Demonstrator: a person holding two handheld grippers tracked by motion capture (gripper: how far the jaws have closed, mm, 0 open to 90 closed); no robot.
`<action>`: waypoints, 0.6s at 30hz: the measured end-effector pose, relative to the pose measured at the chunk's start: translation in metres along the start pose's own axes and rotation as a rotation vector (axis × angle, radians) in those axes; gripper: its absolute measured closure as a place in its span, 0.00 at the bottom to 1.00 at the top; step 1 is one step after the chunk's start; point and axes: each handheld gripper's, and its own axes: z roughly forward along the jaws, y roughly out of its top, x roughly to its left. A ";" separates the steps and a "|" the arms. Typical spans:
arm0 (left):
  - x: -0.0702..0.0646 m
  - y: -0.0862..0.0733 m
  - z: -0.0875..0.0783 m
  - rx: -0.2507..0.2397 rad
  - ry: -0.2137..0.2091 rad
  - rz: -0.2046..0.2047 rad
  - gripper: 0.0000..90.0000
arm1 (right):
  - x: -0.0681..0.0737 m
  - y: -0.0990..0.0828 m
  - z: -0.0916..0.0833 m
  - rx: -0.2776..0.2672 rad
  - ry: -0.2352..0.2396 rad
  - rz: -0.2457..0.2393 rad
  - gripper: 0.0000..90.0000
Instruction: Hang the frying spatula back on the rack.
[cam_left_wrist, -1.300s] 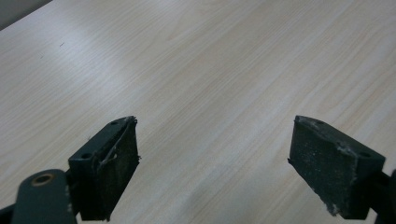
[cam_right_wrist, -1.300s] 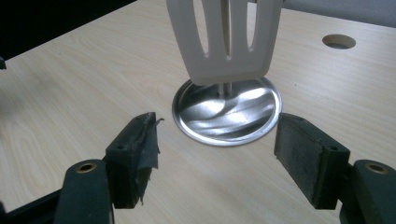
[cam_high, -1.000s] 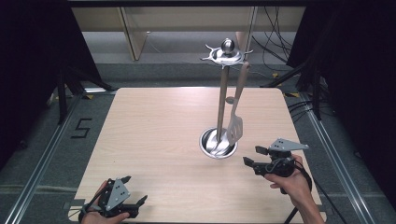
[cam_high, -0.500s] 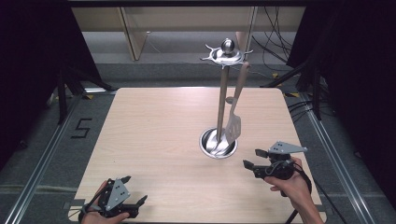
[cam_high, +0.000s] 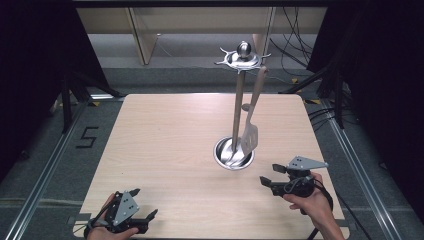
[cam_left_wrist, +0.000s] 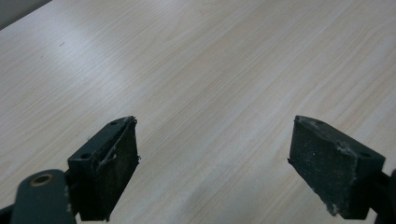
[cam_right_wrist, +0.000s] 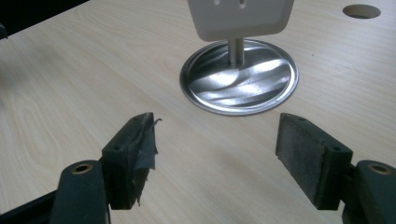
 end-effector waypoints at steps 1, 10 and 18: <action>0.000 0.000 0.000 -0.003 0.003 -0.001 0.17 | 0.000 0.000 -0.001 0.004 -0.005 -0.012 0.33; 0.000 0.000 0.000 0.002 -0.004 0.002 0.17 | 0.005 -0.007 -0.002 0.009 -0.004 -0.001 0.29; 0.000 0.000 0.000 0.002 -0.003 0.004 0.17 | 0.009 -0.021 -0.001 0.008 -0.014 0.032 0.24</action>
